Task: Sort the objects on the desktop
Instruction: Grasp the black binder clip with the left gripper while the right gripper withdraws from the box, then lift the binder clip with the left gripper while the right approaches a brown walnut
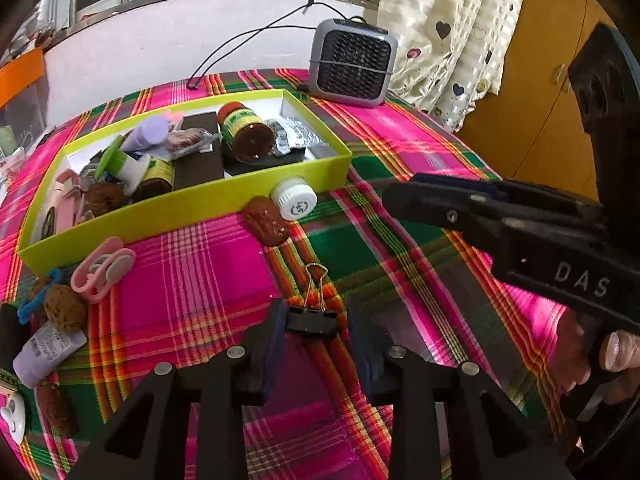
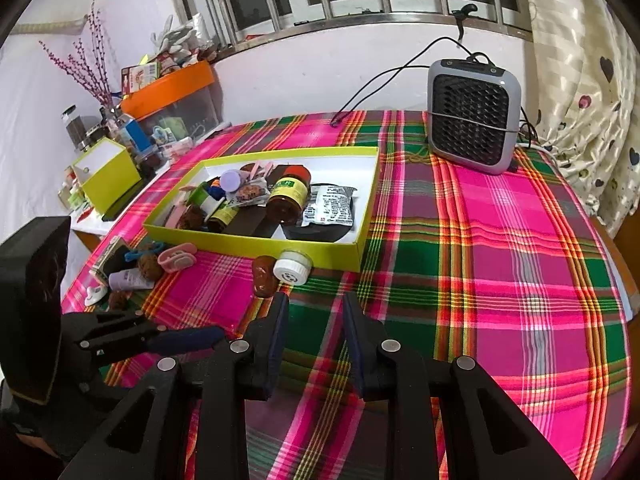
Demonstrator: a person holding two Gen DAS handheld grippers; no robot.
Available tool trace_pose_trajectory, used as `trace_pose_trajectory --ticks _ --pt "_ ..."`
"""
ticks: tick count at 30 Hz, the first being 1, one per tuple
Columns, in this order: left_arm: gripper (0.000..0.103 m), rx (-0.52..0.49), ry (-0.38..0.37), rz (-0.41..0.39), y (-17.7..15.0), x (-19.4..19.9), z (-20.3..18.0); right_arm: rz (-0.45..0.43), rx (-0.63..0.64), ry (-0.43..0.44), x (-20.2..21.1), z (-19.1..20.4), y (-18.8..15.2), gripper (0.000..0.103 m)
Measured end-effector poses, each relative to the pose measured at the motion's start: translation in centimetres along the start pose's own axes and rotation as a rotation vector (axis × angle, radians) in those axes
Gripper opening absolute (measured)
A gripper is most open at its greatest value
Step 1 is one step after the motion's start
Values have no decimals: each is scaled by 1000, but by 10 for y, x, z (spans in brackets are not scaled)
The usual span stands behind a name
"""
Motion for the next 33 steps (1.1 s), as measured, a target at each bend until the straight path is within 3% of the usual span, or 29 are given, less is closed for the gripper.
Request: trace_pose_trajectory --ticks 10,14,33 --pt "32 -66 57 -35 -1 -2 -3 5 0 6 -3 -1 -1 29" --pt "26 -86 85 -58 -3 0 0 9 -2 6 -4 -1 -2 29" --pt "26 81 91 -99 12 9 48 30 24 57 -23 21 -1 29"
Point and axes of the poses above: each gripper's, at about its wrist camera, not at the fingertips, and x roughly against the way its jaws point, z to its left, y to its top, the point moved 9 cm from there along -x, roughly the way its jaws point, and after that the axes turned 13 degrees about x, right-handed, at the moved point
